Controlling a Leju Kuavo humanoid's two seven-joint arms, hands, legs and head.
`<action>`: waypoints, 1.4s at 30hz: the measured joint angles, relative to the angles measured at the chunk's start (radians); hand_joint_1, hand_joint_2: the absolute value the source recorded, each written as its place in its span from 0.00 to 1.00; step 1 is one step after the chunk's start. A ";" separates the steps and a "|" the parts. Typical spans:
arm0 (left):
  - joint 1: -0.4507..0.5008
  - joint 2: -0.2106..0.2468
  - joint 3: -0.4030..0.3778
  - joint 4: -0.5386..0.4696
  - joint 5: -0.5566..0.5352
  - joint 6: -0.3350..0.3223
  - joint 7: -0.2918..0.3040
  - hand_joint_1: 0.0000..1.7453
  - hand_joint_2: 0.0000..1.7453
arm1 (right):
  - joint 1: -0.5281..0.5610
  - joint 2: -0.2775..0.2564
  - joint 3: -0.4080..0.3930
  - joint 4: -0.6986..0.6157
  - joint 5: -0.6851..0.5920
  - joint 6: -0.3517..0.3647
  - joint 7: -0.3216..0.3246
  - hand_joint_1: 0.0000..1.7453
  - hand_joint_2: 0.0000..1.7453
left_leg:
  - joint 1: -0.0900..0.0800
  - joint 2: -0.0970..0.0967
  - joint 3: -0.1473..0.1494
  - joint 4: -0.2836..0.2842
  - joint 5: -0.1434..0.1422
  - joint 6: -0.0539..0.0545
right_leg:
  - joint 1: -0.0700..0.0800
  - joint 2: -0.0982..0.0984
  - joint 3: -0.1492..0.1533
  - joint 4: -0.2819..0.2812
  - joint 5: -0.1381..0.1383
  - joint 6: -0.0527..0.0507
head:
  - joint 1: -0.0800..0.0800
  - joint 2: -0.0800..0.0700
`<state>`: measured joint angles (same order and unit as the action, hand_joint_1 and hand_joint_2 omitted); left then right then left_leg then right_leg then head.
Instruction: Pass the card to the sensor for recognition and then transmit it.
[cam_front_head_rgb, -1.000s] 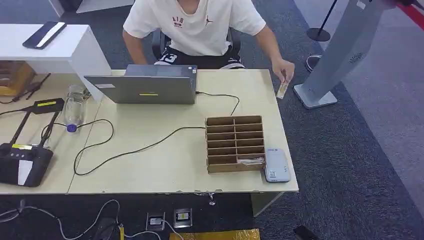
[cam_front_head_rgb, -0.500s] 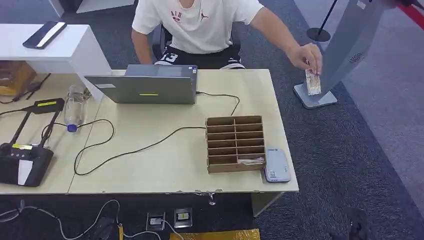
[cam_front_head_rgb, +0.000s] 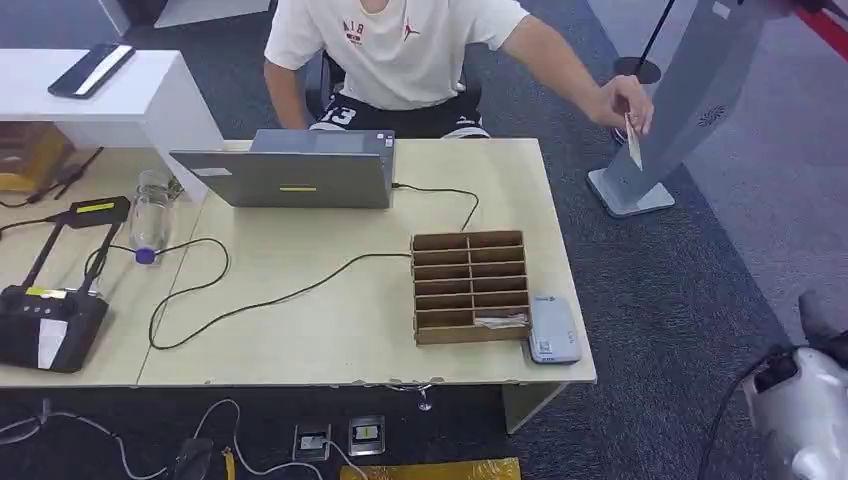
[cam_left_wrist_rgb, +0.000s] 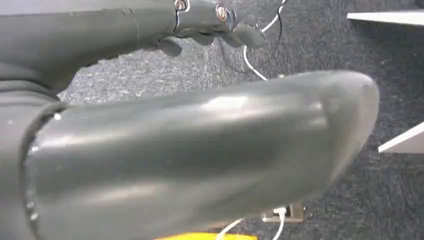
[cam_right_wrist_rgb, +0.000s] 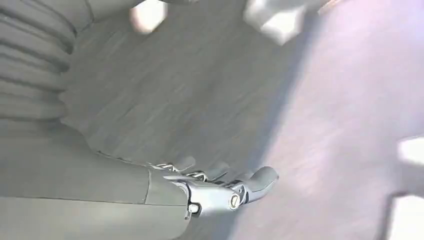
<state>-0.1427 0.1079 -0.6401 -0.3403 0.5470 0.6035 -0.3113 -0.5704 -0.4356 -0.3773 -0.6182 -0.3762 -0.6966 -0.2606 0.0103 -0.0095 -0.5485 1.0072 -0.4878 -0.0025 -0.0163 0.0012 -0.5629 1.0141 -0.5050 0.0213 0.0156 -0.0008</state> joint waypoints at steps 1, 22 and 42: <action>0.000 -0.003 0.006 0.000 0.002 0.001 -0.003 0.00 0.00 | -0.031 0.000 0.000 -0.038 -0.010 0.000 -0.009 0.00 1.00 | 0.000 -0.001 0.000 0.000 0.000 0.000 | 0.000 -0.001 0.000 0.000 0.000 0.000 | -0.001 0.000; 0.002 -0.024 0.039 0.000 -0.075 0.013 -0.055 0.00 0.00 | -0.180 0.031 0.190 -0.488 0.275 0.303 -0.025 0.00 1.00 | 0.001 -0.006 -0.001 0.000 0.001 0.000 | 0.001 -0.005 0.000 0.000 0.000 0.000 | 0.000 0.000; -0.048 -0.025 0.038 0.010 -0.147 0.005 -0.059 0.00 0.00 | -0.120 0.032 0.539 -0.672 0.937 0.581 0.015 0.00 1.00 | 0.001 -0.006 -0.002 0.000 0.002 0.000 | 0.001 -0.005 -0.001 0.000 0.000 0.000 | 0.000 0.000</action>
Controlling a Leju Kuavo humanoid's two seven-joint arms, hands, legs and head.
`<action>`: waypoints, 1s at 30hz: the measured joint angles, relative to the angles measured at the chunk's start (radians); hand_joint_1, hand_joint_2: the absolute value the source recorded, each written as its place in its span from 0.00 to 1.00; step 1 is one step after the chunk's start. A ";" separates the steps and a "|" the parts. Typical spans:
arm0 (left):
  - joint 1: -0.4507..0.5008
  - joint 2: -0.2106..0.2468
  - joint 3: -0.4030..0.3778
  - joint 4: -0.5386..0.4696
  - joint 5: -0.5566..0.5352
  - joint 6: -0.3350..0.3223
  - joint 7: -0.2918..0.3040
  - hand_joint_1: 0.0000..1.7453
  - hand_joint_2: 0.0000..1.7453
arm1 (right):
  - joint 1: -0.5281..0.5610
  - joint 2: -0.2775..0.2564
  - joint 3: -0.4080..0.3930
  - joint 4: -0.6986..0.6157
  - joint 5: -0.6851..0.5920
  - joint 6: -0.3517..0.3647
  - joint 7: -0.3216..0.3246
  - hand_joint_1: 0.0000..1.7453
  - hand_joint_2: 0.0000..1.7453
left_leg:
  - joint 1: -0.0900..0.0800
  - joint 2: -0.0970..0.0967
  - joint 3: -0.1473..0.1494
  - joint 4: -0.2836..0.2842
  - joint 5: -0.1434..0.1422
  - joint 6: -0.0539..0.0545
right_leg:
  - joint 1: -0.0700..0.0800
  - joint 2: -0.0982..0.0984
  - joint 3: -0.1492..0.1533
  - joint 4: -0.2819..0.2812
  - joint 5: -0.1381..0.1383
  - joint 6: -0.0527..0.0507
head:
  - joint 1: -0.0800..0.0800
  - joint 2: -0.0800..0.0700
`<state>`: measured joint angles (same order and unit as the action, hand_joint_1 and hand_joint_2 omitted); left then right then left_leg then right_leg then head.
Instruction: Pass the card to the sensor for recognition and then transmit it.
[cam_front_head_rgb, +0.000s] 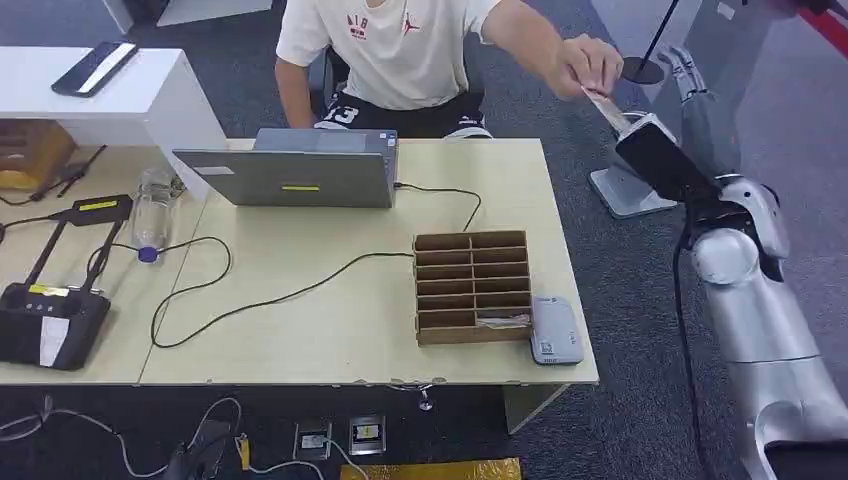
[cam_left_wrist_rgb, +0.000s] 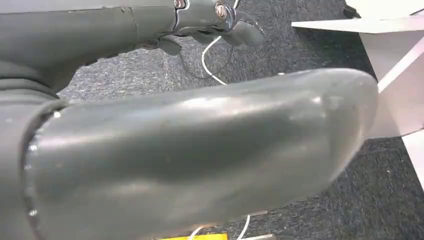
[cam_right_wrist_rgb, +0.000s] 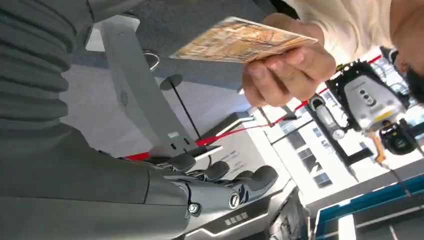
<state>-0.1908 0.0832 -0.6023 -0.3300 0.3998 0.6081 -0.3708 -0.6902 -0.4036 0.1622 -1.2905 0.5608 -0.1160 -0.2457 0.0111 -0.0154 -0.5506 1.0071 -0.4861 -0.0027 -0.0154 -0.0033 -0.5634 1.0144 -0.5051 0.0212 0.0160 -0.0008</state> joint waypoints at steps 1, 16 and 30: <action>-0.001 0.000 0.000 0.001 0.003 0.000 0.000 0.00 0.00 | 0.001 0.003 0.018 0.000 0.006 0.000 -0.003 0.00 1.00 | 0.000 0.000 0.000 0.000 0.000 0.000 | 0.000 0.000 0.000 0.000 0.000 0.000 | 0.000 0.000; 0.000 -0.001 0.000 0.011 0.008 0.001 0.000 0.00 0.00 | 0.017 0.015 0.104 0.010 0.021 -0.006 0.011 1.00 1.00 | 0.000 0.000 0.000 0.000 0.000 0.000 | 0.000 0.000 -0.001 0.000 0.000 0.000 | -0.001 0.000; 0.005 -0.001 0.000 0.017 0.005 0.002 0.002 0.00 0.00 | 0.050 -0.001 0.100 -0.025 0.003 -0.003 0.037 1.00 1.00 | 0.000 0.000 0.000 0.000 0.000 0.000 | 0.000 0.001 -0.001 0.000 0.000 0.000 | 0.000 0.000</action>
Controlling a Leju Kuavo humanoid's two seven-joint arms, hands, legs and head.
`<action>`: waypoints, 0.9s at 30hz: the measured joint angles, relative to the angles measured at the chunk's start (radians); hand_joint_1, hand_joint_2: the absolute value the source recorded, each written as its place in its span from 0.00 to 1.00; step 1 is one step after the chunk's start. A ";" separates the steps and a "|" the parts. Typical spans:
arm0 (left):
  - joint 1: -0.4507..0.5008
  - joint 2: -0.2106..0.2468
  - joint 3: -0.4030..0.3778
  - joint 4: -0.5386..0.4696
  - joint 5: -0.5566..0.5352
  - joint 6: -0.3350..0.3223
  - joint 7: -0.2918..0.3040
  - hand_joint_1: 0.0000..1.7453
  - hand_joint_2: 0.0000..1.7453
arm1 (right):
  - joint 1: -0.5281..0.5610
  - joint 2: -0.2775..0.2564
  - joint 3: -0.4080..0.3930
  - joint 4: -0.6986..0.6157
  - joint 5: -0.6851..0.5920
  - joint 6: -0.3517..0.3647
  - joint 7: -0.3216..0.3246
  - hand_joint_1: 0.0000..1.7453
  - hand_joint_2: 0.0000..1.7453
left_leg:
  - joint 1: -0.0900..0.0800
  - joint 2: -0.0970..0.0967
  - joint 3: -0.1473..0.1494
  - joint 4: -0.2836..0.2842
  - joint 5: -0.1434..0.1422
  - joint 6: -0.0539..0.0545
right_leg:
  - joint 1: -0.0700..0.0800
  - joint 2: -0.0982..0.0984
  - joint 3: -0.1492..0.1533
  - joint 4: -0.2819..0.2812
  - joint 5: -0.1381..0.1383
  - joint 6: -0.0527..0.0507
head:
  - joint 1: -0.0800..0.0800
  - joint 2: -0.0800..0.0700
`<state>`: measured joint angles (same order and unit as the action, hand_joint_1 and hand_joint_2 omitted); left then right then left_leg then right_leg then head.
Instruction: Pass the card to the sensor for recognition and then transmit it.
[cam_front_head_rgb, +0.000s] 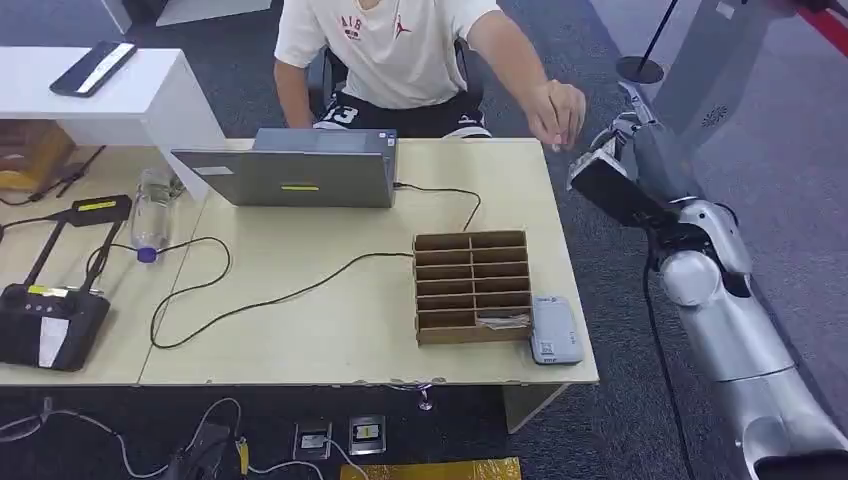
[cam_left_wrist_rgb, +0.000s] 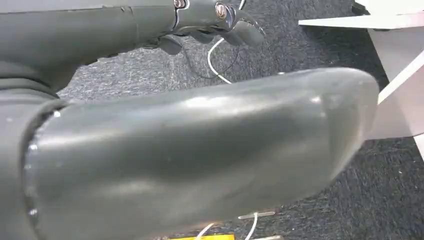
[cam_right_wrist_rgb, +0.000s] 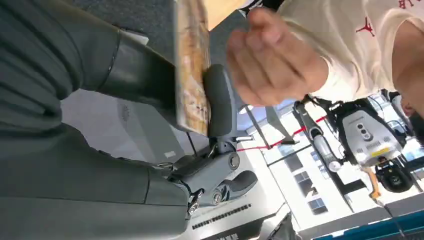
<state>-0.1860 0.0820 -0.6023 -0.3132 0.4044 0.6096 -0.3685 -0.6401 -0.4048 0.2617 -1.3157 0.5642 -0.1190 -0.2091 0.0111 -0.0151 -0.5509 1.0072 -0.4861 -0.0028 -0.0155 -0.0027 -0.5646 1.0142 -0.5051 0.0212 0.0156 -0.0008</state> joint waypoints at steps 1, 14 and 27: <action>0.000 0.000 0.000 0.000 0.000 0.000 0.000 0.00 0.00 | 0.002 -0.001 0.000 -0.002 0.000 0.000 0.000 1.00 1.00 | 0.000 0.000 0.000 0.000 0.000 0.000 | 0.000 0.000 0.000 0.000 0.000 0.000 | 0.000 0.000; 0.003 0.000 0.000 0.002 0.007 0.001 0.000 0.00 0.00 | 0.022 -0.010 -0.005 -0.015 -0.001 0.010 0.022 1.00 1.00 | 0.000 0.000 0.000 0.000 0.000 0.000 | 0.000 0.000 0.000 0.000 0.000 0.000 | 0.000 0.000; 0.035 0.003 0.001 0.002 0.042 0.001 0.000 0.00 0.00 | 0.200 -0.085 -0.032 -0.012 0.033 0.047 0.054 1.00 1.00 | 0.000 0.000 0.000 0.000 -0.001 -0.001 | 0.000 0.000 0.000 -0.001 0.000 0.000 | -0.001 0.000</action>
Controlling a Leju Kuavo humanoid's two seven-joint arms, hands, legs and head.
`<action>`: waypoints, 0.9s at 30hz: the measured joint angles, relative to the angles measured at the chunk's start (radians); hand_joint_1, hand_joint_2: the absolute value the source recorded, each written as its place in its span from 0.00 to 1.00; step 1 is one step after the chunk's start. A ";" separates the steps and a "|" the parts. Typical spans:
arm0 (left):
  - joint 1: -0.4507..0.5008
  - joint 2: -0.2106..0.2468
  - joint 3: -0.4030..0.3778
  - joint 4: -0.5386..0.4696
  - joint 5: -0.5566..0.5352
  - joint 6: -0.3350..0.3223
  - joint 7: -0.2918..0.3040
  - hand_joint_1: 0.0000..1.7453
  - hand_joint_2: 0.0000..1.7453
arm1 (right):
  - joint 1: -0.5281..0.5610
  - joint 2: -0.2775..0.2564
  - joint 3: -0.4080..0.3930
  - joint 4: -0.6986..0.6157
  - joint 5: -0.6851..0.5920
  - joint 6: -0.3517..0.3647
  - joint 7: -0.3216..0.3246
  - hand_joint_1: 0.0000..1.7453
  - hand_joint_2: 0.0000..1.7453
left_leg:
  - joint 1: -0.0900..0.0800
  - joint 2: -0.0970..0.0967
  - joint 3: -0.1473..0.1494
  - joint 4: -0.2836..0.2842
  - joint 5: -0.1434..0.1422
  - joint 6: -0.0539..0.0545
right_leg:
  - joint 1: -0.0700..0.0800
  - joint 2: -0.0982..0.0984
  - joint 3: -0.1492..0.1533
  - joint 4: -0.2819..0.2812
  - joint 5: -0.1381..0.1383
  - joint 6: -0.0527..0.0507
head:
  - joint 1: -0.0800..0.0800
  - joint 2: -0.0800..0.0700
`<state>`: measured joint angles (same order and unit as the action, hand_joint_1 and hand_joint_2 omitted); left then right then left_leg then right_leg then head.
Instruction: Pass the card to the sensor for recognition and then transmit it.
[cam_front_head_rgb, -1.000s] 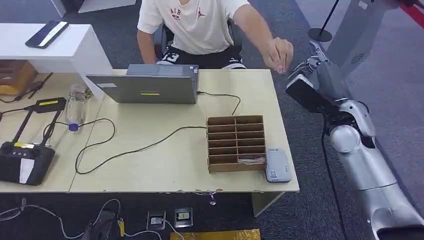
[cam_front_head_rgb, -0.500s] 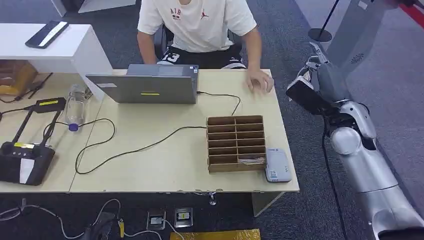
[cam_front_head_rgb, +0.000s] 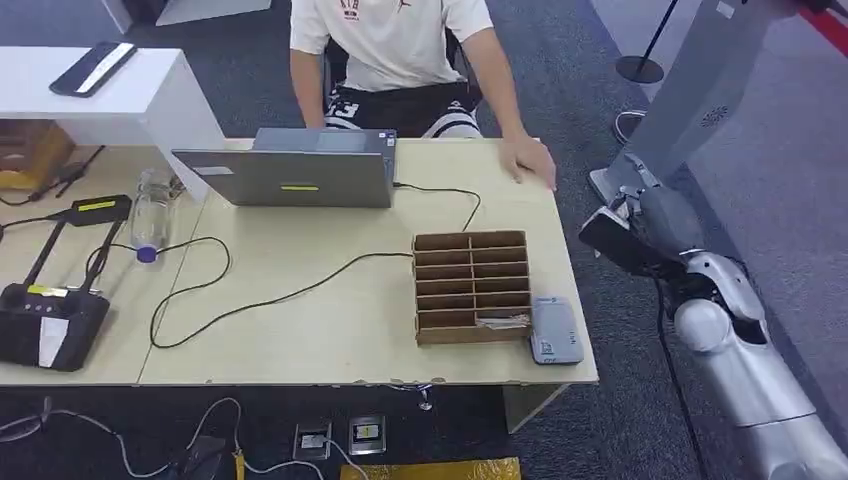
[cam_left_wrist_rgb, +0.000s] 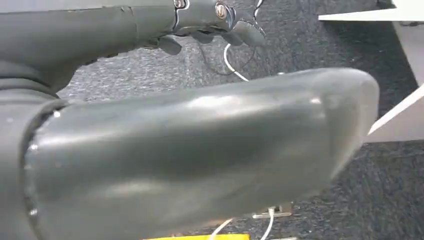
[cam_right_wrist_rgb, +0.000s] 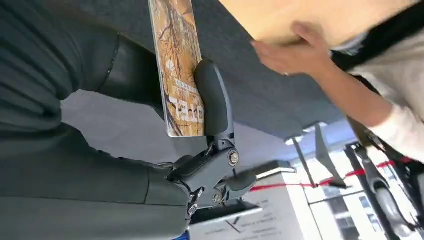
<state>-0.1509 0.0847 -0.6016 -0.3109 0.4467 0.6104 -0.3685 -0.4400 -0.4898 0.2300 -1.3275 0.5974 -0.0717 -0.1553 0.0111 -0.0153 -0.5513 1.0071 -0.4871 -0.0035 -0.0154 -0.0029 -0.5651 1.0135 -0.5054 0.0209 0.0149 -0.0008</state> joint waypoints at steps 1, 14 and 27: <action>0.001 0.000 0.000 0.000 0.001 0.000 0.000 0.00 0.00 | 0.021 -0.004 0.000 0.002 0.006 -0.001 0.000 1.00 1.00 | 0.000 0.000 0.000 0.000 0.000 0.000 | 0.000 0.000 0.000 0.000 0.000 0.000 | 0.001 0.000; 0.005 0.003 0.000 0.000 0.003 -0.003 0.003 0.00 0.00 | 0.122 -0.017 0.005 0.025 0.039 0.012 0.019 1.00 1.00 | 0.000 0.000 0.000 0.000 0.000 0.000 | 0.000 0.001 0.000 0.000 0.000 0.000 | 0.000 0.000; 0.003 0.011 0.000 0.002 -0.002 -0.006 0.005 0.00 0.00 | 0.129 0.004 0.045 0.049 0.052 0.031 0.024 1.00 1.00 | 0.000 0.001 0.000 0.000 0.000 0.000 | 0.000 0.001 0.000 0.000 0.000 0.000 | 0.000 0.000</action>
<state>-0.1474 0.0958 -0.6016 -0.3094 0.4452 0.6046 -0.3639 -0.3109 -0.4856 0.2754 -1.2783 0.6497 -0.0412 -0.1316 0.0111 -0.0148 -0.5517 1.0070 -0.4871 -0.0036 -0.0154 -0.0023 -0.5654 1.0136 -0.5055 0.0208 0.0153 -0.0008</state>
